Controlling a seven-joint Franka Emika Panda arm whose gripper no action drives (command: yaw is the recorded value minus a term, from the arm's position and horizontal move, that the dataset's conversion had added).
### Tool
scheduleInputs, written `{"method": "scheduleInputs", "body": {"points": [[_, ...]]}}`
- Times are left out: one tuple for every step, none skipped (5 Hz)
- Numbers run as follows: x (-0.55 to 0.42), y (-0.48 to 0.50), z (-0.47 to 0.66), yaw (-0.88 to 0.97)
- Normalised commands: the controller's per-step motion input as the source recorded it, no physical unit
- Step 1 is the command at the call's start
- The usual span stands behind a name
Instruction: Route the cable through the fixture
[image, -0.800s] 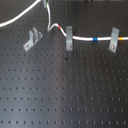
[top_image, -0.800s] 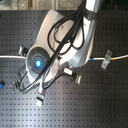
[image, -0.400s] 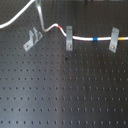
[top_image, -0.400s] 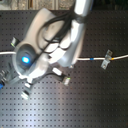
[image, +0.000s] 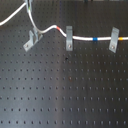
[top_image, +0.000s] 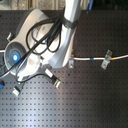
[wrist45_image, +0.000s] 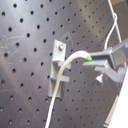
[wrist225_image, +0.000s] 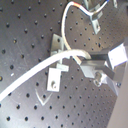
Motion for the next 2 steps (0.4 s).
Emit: {"method": "scheduleInputs", "body": {"points": [[0.692,0.367,0.11,0.0],[0.63,0.297,0.14,0.07]]}}
